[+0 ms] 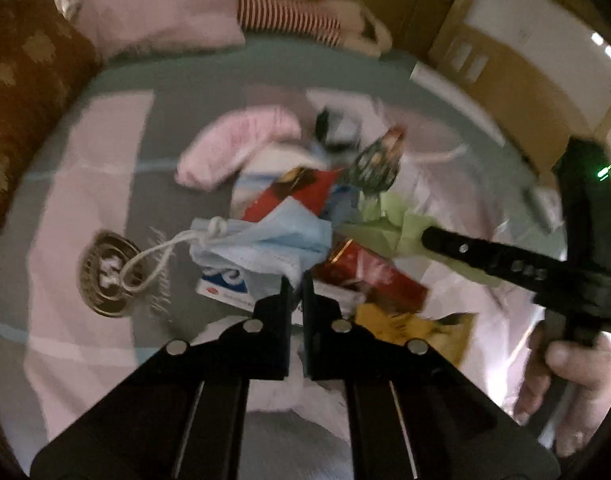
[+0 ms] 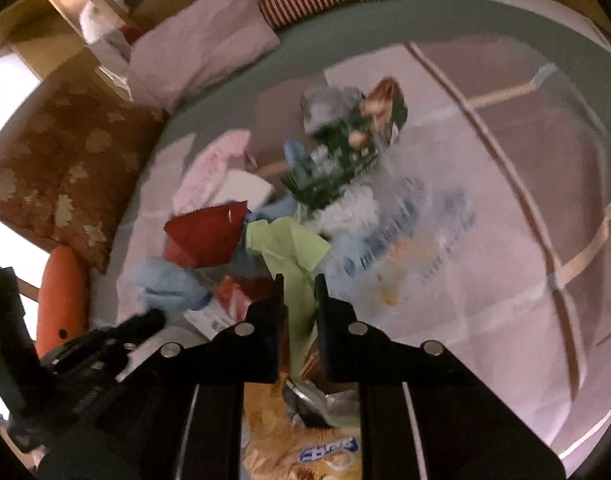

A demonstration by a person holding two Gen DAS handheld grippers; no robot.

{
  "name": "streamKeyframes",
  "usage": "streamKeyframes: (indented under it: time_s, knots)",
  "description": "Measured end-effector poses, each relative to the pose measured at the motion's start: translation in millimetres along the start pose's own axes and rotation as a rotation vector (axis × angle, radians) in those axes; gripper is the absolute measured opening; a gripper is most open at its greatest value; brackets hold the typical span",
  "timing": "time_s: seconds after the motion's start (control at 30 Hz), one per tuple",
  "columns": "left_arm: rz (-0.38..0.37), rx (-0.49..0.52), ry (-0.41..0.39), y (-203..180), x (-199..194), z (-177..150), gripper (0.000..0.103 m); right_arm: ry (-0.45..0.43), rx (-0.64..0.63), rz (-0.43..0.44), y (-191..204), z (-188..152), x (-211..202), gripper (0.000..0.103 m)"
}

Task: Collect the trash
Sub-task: 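Grasp the blue face mask with the left tool while the right tool grasps the light green tissue, then carry both items to the white plastic bag and open both tools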

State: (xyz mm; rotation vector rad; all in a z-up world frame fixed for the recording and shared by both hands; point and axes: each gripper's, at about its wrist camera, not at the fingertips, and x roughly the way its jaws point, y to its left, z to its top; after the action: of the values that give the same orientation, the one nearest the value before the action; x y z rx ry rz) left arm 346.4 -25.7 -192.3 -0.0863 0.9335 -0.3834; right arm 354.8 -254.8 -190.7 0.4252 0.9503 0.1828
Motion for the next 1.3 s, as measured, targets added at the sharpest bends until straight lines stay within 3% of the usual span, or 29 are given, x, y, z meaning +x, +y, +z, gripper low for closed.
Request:
streamKeyframes:
  time_s: [0.17,0.37,0.5,0.6,0.77,1.3]
  knots:
    - [-0.023,0.036,-0.143,-12,-81,-5,0.005,-0.1,-0.02,0.095,10,-9,-59,0.014]
    - [0.017,0.012,-0.318,-13,-159,-57,0.005,-0.25,-0.154,0.167,40,-49,-135,0.014]
    - [0.058,-0.021,-0.292,-9,-157,-88,0.005,-0.304,-0.232,0.114,50,-85,-157,0.014]
    - [0.08,0.011,-0.263,-14,-150,-93,0.005,-0.325,-0.265,0.059,53,-101,-159,0.014]
    - [0.097,0.015,-0.251,-9,-148,-101,0.005,-0.314,-0.302,-0.002,59,-105,-143,0.014]
    - [0.13,0.031,-0.226,-7,-141,-102,0.005,-0.3,-0.309,-0.029,58,-110,-134,0.014]
